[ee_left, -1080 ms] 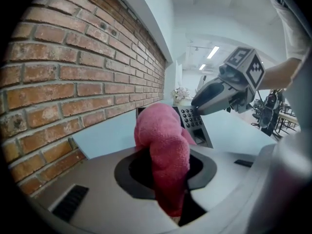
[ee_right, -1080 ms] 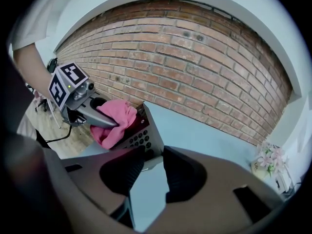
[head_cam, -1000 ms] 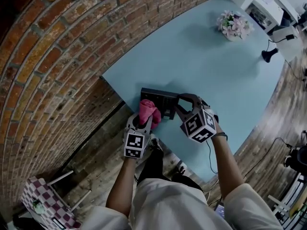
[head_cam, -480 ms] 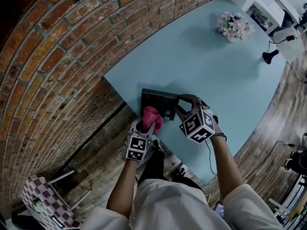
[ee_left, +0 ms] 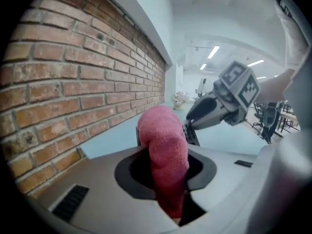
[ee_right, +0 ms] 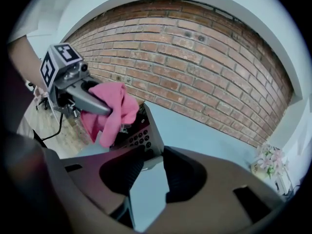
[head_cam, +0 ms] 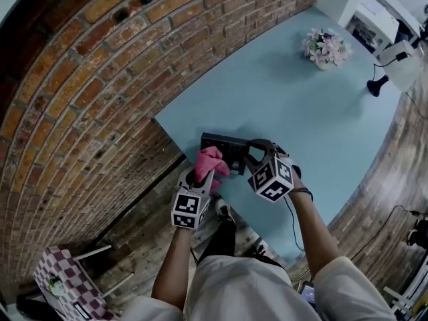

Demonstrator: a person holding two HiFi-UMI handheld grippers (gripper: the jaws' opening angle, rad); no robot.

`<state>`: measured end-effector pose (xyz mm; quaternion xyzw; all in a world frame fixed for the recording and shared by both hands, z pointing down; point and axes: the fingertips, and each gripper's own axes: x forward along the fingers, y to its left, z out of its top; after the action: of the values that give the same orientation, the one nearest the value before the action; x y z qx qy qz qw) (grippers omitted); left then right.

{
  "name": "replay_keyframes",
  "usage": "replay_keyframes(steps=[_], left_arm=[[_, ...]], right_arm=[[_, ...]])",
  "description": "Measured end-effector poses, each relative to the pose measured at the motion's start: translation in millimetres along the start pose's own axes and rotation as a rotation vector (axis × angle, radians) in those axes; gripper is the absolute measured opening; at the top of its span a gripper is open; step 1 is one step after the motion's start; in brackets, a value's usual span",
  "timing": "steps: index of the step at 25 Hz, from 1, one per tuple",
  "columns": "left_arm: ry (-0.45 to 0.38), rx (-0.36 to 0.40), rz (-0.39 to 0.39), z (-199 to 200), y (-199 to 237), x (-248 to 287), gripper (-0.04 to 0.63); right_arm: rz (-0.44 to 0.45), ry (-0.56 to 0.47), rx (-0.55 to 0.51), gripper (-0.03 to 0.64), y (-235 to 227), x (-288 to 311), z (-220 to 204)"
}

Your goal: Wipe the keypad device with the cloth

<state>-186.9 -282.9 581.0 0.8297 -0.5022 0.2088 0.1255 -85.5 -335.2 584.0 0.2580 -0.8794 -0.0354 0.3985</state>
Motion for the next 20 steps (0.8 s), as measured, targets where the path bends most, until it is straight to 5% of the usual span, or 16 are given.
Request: replay_keyframes(steps=[6,11,20], left_arm=[[-0.092,0.046,0.022,67,11,18,0.138],[-0.032,0.1,-0.028,58,5,54,0.138],[-0.081,0.117,0.005,53,-3,57,0.138]], right_arm=[[0.001,-0.008,0.015,0.153,0,-1,0],[0.011,-0.008,0.008,0.153,1,-1,3],[0.03,-0.017,-0.002,0.153,-2,-3,0]])
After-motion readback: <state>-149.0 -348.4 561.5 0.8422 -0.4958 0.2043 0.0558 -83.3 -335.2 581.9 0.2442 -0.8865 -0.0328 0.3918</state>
